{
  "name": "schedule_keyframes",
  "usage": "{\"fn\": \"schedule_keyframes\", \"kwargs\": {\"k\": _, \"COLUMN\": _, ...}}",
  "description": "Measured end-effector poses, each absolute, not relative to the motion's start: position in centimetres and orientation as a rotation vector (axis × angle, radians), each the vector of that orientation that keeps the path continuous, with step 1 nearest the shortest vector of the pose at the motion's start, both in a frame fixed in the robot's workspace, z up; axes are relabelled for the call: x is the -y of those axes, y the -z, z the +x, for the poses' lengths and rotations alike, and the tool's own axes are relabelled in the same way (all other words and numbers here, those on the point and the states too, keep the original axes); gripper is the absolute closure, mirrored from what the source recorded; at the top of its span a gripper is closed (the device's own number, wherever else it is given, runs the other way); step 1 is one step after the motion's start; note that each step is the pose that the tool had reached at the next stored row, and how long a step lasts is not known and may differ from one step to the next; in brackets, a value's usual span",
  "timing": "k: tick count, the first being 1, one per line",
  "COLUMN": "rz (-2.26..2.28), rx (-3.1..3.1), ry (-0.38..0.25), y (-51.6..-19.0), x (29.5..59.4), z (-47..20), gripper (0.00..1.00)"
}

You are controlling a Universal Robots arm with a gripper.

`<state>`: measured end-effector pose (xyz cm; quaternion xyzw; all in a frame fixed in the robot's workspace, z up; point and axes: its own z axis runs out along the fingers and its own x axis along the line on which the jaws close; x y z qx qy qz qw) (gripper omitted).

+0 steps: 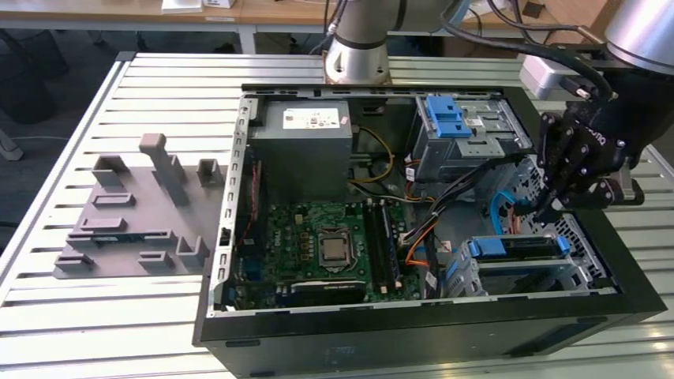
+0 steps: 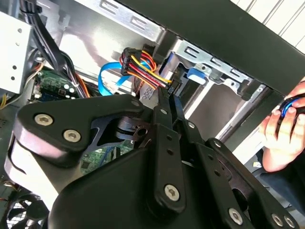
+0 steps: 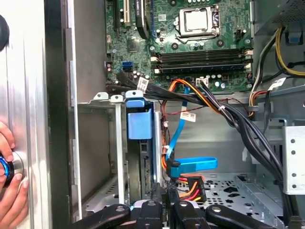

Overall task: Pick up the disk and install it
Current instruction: 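Insert the first disk wire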

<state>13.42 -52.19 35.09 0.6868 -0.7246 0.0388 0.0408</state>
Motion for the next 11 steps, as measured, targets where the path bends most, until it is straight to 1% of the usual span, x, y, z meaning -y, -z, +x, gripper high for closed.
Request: {"fn": "schedule_keyframes", "kwargs": {"k": 11, "rz": 2.109, "rx": 2.216, "ry": -0.118, "y": -35.07, "x": 53.08, "z": 13.38, "gripper": 0.84}}
